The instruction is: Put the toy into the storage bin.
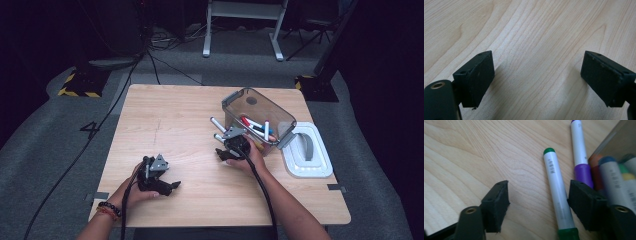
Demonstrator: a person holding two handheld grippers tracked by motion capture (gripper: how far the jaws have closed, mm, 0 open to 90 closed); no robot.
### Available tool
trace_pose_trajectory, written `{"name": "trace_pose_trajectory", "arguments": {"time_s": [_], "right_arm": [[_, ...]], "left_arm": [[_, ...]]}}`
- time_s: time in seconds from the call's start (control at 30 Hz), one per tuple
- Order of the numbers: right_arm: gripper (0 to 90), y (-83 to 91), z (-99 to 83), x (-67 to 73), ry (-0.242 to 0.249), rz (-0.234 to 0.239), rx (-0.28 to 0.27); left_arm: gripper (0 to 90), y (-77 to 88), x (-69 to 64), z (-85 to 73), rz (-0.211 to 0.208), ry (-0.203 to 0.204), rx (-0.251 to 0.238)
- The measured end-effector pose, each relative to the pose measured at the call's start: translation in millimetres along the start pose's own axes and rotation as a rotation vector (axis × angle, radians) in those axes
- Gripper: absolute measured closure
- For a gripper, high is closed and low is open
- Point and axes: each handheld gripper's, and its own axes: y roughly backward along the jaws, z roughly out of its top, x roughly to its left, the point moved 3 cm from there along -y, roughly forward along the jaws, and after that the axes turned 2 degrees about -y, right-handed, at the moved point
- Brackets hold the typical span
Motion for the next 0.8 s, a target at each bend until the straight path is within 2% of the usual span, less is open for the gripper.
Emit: {"name": "trace_pose_trajectory", "arguments": {"time_s": [0.1,0.17,0.27,0.33,0.4,0.53,0.73,0.8], "right_arm": [[35.0,3.7,-2.2,2.4,-0.016,0.058,0.024],[36.3,9.3,-4.6,6.9,0.002,0.107,0.039],[37.4,18.8,-9.7,10.0,0.031,0.151,0.05],[40.8,24.5,-13.6,9.0,0.014,0.178,0.047],[42.3,29.4,-18.6,9.0,0.018,0.205,0.05],[48.4,34.6,-28.6,14.7,0.057,0.217,0.068],[62.9,33.1,-26.2,15.2,0.046,0.21,0.061],[71.7,33.3,-26.4,13.8,0.039,0.202,0.057]], "left_arm": [[12.3,0.0,0.0,0.0,0.0,0.0,-0.001],[12.3,0.0,-0.1,0.0,0.0,0.001,0.0],[12.3,0.0,-0.2,0.0,0.001,0.002,-0.001],[12.4,0.1,-0.3,-0.2,0.002,0.003,-0.001],[12.4,0.2,-0.4,-0.3,0.003,0.003,-0.002],[12.3,0.2,-0.3,-0.2,0.002,0.002,0.0],[12.3,0.3,-0.4,-0.2,0.004,0.003,-0.001],[12.3,0.3,-0.4,-0.2,0.003,0.003,-0.001]]}}
